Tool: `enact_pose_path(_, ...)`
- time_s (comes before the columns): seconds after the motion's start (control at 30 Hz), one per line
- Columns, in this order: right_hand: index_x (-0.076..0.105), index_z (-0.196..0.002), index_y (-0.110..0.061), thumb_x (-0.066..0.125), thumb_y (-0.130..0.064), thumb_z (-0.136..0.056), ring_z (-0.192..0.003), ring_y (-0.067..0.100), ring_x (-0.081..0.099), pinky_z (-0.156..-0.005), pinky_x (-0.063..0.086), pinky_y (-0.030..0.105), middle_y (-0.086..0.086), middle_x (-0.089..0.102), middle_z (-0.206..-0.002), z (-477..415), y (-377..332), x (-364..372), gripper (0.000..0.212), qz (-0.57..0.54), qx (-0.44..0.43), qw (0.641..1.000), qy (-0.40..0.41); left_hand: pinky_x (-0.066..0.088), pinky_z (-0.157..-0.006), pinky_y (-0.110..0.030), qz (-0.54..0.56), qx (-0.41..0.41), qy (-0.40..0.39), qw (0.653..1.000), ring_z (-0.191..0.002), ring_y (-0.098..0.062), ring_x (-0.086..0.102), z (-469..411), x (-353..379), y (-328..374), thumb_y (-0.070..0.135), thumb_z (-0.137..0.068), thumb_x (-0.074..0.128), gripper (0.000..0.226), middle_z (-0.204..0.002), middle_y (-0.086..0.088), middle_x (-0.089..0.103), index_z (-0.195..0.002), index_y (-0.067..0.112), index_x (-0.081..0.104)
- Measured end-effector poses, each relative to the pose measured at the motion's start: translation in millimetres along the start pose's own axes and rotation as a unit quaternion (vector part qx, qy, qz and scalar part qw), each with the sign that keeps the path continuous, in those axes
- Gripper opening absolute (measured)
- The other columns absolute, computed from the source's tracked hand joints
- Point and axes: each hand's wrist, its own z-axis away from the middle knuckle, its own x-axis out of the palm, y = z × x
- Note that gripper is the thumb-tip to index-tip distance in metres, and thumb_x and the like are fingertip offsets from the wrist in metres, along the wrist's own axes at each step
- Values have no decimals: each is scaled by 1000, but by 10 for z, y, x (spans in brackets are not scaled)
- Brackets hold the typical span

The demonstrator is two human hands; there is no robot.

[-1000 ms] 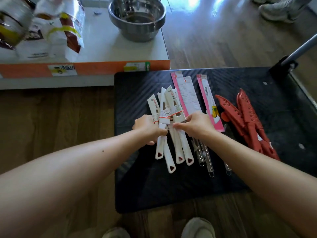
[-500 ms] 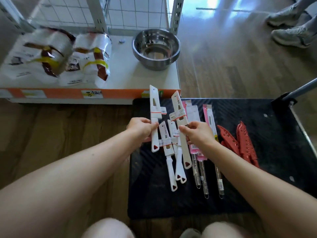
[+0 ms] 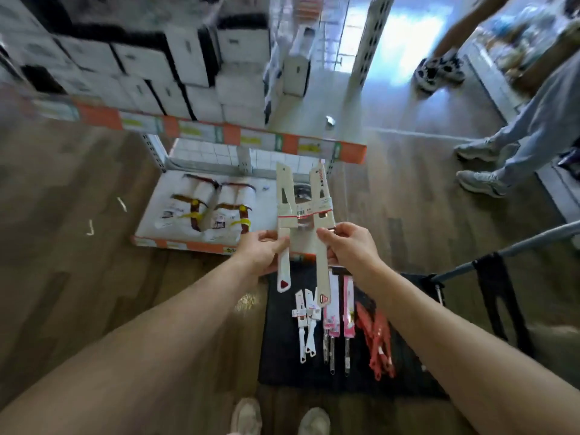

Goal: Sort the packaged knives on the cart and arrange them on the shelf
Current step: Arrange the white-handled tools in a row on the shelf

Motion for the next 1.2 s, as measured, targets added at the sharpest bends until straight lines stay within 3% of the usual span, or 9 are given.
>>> enact_pose_path(0.2,62,-83,-16,63,-20,-89,-58,11,53,-59,48,26,1,60,-71,595,-1151,-80,7,11,-61,998,-33,51,-52,-26,15,50,38,998,-71,-17,60,884,-153,848,13,-90,61,11,-89,-8,63,-81,17,55)
enact_pose_path(0.33,62,-77,-19,60,-21,-91,-57,13,52,-57,49,22,1,59,-67,817,-1671,-22,13,19,-99,994,-39,49,-69,-29,19,86,61,994,-85,-23,60,1308,-297,1280,16,-91,60,16,-99,-10,63,-106,12,58)
enact_pose_path(0.47,62,-74,-14,63,-18,-89,-51,12,45,-49,44,21,1,52,-57,930,-2046,85,16,-2,-111,991,-68,47,-53,-22,40,124,77,988,-66,-15,55,1573,-481,1587,14,-90,61,20,-80,-4,59,-109,11,56)
enact_pose_path(0.53,63,-72,-12,64,-19,-88,-51,13,45,-59,46,28,3,53,-58,931,-2193,168,18,2,-120,990,-74,48,-58,-25,53,131,86,986,-72,-18,57,1621,-597,1701,14,-88,63,25,-79,-4,59,-112,8,57)
enact_pose_path(0.63,62,-79,-8,63,-18,-89,-49,13,45,-51,44,22,3,51,-58,926,-2403,292,15,0,-129,987,-92,48,-65,-29,63,145,104,982,-81,-23,59,1584,-799,1856,13,-88,63,30,-85,-8,61,-116,4,56)
enact_pose_path(0.87,61,-70,-8,64,-19,-88,-46,14,45,-49,45,23,3,51,-56,672,-2904,1000,21,7,-148,987,-60,50,-59,-27,61,172,87,979,-69,-18,58,1326,-1623,2364,12,-91,59,7,-80,-6,61,-84,12,57)
enact_pose_path(1.0,61,-71,-9,66,-20,-87,-48,14,41,-57,42,28,3,49,-55,480,-3225,1522,19,-18,-137,990,-33,53,-48,-24,33,166,59,984,-65,-17,57,1195,-2125,2736,13,-91,59,27,-79,-6,60,-116,1,57)
enact_pose_path(1.1,60,-66,-11,66,-18,-87,-46,13,39,-51,40,24,2,47,-53,391,-3510,1839,23,-42,-130,990,-22,54,-67,-31,28,162,52,985,-70,-20,58,1088,-2464,3033,10,-90,60,37,-84,-11,61,-122,-6,54)
enact_pose_path(1.2,59,-64,-10,65,-19,-88,-42,12,40,-43,37,19,2,46,-50,313,-3759,2030,27,-33,-131,991,-14,52,-54,-23,8,164,56,985,-64,-16,55,950,-2694,3262,14,-89,62,41,-77,-6,58,-125,-5,53)
